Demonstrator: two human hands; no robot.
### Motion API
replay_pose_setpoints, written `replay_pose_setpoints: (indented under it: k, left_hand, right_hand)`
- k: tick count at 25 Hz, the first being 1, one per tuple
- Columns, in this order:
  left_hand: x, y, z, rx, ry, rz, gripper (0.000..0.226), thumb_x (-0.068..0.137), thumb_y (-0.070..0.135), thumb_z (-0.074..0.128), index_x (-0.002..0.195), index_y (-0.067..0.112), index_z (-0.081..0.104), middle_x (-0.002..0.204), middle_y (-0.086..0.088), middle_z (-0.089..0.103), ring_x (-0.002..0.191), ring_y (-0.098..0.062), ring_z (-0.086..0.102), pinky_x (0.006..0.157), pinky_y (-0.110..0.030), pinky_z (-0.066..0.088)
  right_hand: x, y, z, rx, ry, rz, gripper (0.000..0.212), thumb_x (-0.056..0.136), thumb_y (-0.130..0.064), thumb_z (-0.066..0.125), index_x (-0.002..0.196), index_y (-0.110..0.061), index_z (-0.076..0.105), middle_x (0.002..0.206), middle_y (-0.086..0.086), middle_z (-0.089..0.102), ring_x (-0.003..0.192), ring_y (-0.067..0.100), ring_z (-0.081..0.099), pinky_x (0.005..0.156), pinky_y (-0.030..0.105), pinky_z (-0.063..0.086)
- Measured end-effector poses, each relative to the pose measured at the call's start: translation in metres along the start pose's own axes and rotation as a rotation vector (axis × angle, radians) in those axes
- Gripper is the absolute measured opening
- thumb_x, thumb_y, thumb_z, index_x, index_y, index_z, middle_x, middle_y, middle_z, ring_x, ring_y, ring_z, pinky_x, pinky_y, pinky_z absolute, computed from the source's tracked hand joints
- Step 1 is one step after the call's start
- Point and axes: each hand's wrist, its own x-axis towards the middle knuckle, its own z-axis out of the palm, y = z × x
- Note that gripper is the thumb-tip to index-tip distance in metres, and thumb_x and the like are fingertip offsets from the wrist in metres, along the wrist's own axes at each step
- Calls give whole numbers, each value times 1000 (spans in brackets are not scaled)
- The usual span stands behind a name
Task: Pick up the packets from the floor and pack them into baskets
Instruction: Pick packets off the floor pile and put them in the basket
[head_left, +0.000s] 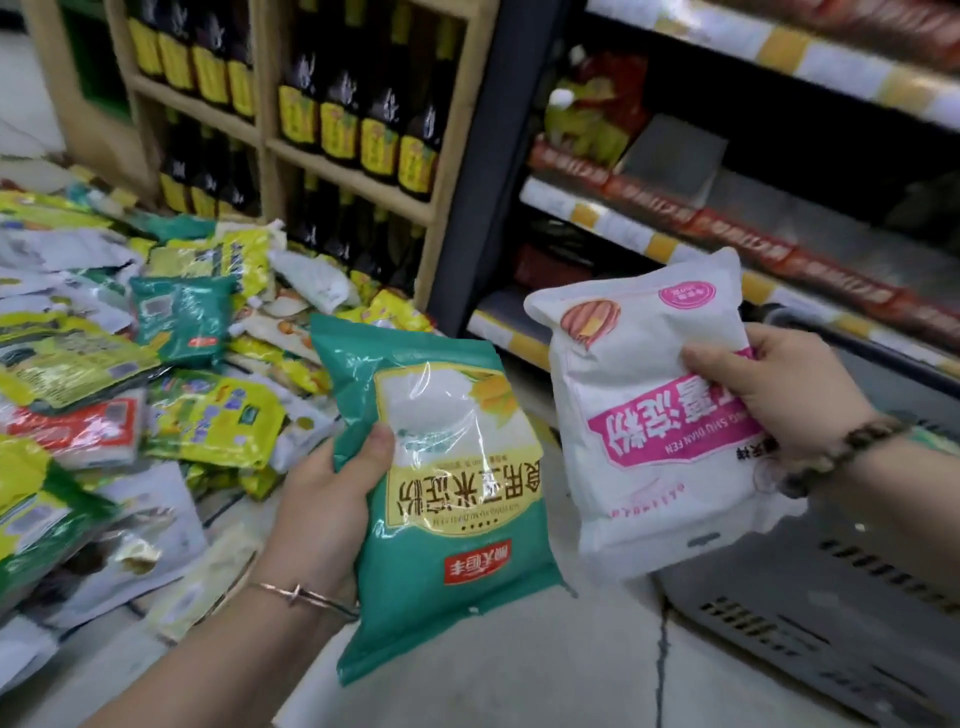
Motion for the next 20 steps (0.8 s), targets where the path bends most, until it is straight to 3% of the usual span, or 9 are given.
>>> replay_pose_setpoints:
  k: [3,11,17,20]
  left_hand:
    - [-7,10,55,9,-117,1,13,88,23,56,87,17,67,73,-7,73,60,-24,69,59,-43,57]
    - [-35,1,227,132,-393,23,20,92,27,51,82,17,65,61,-6,71,48,-20,67,38,-34,53]
    - [-47,-71,373,147,-534,-25,22,94,28,51,83,14,65,66,-7,71,53,-22,67,50,-35,57]
    - [-47,-115,431,172,-572,-99,22,95,27,51,84,13,64,64,-6,70,50,-21,66,48,-36,56]
  right_hand:
    - [6,2,-56,38,99,-41,10,84,-26,67,78,-18,69,72,4,73,66,24,70,70,38,57]
    - [33,39,-240,101,408,-171,8,85,-18,66,78,-16,67,58,-5,69,48,8,64,51,22,56]
    - [48,138,-353,48,480,-25,7,85,-17,67,82,-11,69,66,4,72,50,15,66,52,27,57]
    - [50,192,-392,74,489,106,11,86,-17,66,85,-5,67,64,8,71,49,18,66,52,29,57]
